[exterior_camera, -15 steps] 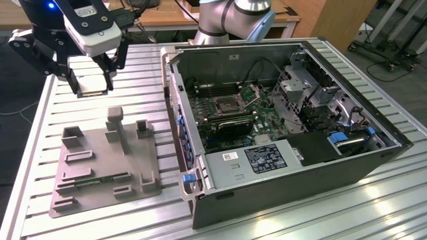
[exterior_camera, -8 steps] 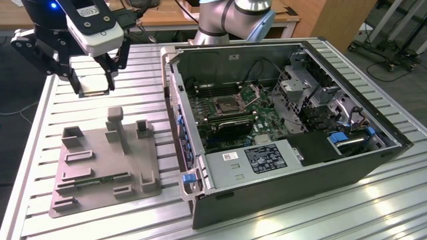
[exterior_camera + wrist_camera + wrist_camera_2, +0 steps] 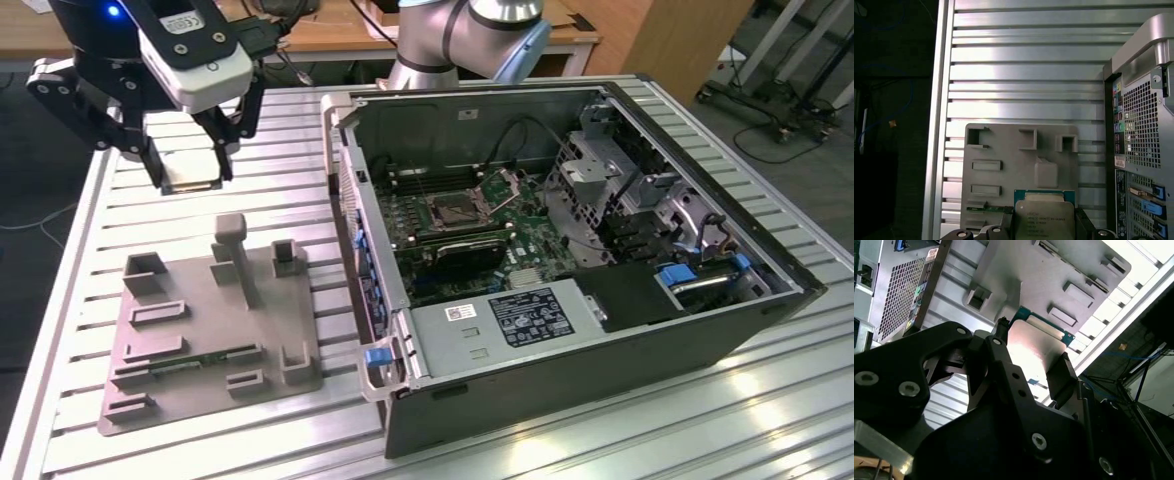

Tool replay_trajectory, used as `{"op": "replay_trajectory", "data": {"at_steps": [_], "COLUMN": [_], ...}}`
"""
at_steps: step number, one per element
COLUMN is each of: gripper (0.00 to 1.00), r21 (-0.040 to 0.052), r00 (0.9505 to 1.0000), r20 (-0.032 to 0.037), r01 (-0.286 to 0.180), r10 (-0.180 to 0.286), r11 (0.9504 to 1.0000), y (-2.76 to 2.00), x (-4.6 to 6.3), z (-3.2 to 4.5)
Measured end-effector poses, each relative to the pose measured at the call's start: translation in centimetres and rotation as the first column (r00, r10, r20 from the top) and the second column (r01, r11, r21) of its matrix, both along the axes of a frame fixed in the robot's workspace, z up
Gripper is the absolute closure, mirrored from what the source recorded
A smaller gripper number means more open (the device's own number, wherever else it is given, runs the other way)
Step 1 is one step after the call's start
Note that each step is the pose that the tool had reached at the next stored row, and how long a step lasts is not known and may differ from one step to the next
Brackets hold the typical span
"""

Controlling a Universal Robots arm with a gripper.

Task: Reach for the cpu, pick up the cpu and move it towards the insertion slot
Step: 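Pick up the cpu and move it towards the insertion slot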

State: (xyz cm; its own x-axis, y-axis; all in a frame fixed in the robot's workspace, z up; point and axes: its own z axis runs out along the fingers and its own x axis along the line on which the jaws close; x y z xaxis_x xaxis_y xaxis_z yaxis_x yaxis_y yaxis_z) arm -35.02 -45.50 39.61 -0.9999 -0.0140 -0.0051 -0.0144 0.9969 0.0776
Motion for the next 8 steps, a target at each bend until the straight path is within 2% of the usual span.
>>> {"op": "replay_trajectory", "data": {"at_steps": [8], "gripper": [0.45], "r21": [0.0000], "r00": [1.0000], "r20": [0.0000], "r01": [0.000], "r10": [0.000], "r11": [1.0000], "y": [0.00], "x": [0.26], "z": [0.00]}}
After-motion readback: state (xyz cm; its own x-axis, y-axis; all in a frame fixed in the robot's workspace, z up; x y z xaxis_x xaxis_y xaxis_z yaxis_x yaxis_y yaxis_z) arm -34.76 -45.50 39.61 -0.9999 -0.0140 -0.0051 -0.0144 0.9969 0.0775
